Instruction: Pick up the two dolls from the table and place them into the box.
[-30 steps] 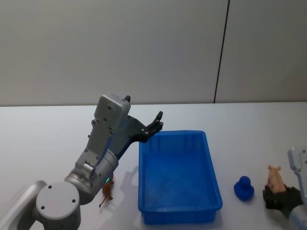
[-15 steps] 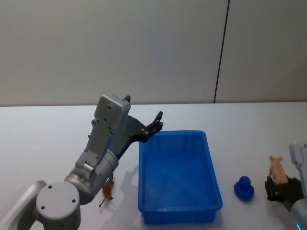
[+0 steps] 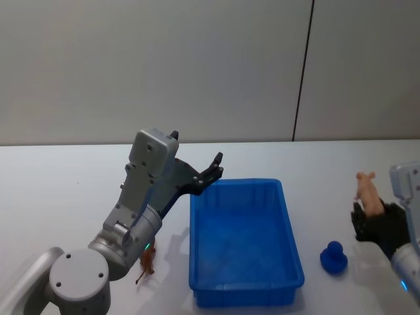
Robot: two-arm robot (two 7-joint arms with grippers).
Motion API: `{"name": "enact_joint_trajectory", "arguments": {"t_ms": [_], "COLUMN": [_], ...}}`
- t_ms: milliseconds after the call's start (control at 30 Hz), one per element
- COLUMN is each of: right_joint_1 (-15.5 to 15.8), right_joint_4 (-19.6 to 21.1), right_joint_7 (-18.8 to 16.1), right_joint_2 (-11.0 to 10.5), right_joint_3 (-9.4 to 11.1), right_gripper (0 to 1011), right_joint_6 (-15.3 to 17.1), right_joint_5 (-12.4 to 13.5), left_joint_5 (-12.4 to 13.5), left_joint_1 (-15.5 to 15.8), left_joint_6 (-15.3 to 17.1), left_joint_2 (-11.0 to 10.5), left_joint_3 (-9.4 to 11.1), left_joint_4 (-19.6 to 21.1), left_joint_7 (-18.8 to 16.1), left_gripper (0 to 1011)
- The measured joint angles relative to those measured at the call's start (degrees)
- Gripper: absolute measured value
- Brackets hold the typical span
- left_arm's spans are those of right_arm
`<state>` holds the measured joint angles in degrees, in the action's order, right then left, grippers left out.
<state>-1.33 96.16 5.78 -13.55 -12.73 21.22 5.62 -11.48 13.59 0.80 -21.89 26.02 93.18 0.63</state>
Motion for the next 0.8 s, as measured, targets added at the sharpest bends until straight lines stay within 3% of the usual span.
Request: {"name": "enact_joint_trajectory", "arguments": {"t_ms": [467,800], "right_joint_1": [-3.2,-6.2], "right_joint_4": [2.1,1.7], "right_joint_7": [-9.3,-16.5], "right_joint_2": [1.5,3.3], "right_joint_3": [-1.3,-2.3], "right_gripper": [382,383], "right_joint_6": [-1.7,0.7], "right_joint_5": [-1.6,-0.4], "left_joint_5": [0.0,0.0], "left_joint_1": [0.0,0.0], "left_joint_6": [0.0,0.0], "left_joint_2": [0.0,0.0], "left_joint_3": [0.0,0.0], "left_joint_4": [0.0,0.0], "left_joint_7": [0.0,0.0], "left_gripper": [1001,1001]}}
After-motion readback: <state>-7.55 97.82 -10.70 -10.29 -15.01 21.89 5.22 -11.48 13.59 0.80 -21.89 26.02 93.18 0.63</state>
